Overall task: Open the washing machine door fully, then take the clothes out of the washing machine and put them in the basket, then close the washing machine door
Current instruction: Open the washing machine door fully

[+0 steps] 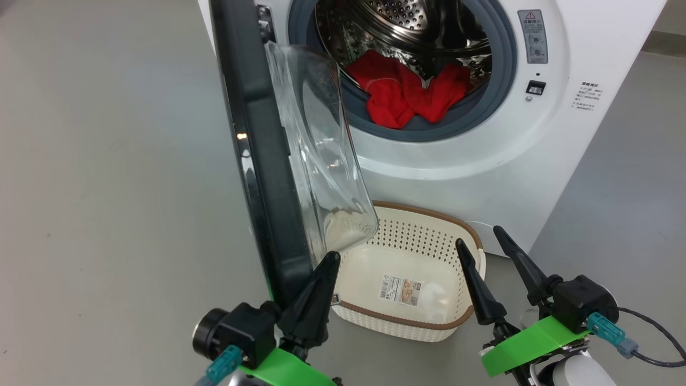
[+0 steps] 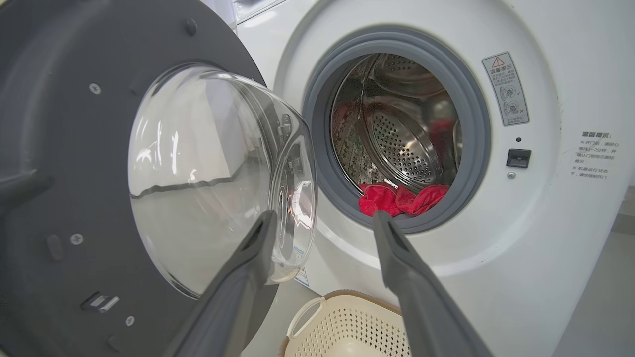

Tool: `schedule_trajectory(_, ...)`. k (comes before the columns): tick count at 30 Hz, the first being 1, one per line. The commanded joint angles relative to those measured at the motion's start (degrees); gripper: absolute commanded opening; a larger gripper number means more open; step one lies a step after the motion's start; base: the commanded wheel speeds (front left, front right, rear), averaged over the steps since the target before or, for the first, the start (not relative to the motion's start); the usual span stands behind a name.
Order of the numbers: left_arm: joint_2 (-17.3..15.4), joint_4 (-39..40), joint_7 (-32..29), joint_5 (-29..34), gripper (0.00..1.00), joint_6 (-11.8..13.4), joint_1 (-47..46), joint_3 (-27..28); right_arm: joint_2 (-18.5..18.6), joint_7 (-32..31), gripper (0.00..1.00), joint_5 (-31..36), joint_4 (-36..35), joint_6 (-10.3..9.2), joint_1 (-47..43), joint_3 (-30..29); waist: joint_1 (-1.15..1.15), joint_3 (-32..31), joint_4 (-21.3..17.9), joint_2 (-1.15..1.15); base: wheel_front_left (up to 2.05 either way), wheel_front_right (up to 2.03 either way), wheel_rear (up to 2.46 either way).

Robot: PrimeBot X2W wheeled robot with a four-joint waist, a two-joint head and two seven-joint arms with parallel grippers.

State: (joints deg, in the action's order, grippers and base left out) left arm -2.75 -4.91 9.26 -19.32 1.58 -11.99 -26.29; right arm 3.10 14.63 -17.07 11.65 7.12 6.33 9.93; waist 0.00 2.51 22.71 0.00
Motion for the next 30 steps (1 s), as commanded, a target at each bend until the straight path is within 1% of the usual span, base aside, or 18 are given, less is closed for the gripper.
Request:
schedule_trajectory(1,-0.14,0.77,0.63,-0.14,0.00,0.64,-2.11,2.13,-0.23,0.37,1.00,-0.12,-1.42,0.36,1.19,1.16,0.00,0.16,0.16,0.00,0.00,0.00,0.00)
schedule_trajectory(4,-0.34,0.13,0.98,-0.32,0.00,0.92,-2.12,2.51,-0.23,0.37,1.00,-0.23,-1.36,0.36,1.10,1.21,0.00,0.45,0.55,0.00,0.00,0.00,0.00)
schedule_trajectory(10,-0.92,0.08,1.85,0.08,0.00,2.51,-1.83,3.59,-0.23,0.37,1.00,-0.25,-1.20,0.36,1.28,1.24,0.00,0.84,1.81,0.00,0.00,0.00,0.00)
schedule_trajectory(22,-3.18,2.13,1.92,0.16,0.00,6.05,-0.01,6.75,-0.23,0.37,1.00,0.05,-0.78,0.36,1.23,1.44,0.00,1.10,4.83,0.00,0.00,0.00,0.00)
schedule_trajectory(30,-4.81,1.35,2.30,0.03,0.00,7.54,0.23,8.99,-0.23,0.37,1.00,0.31,-0.74,0.36,1.21,1.38,0.00,1.16,5.73,0.00,0.00,0.00,0.00)
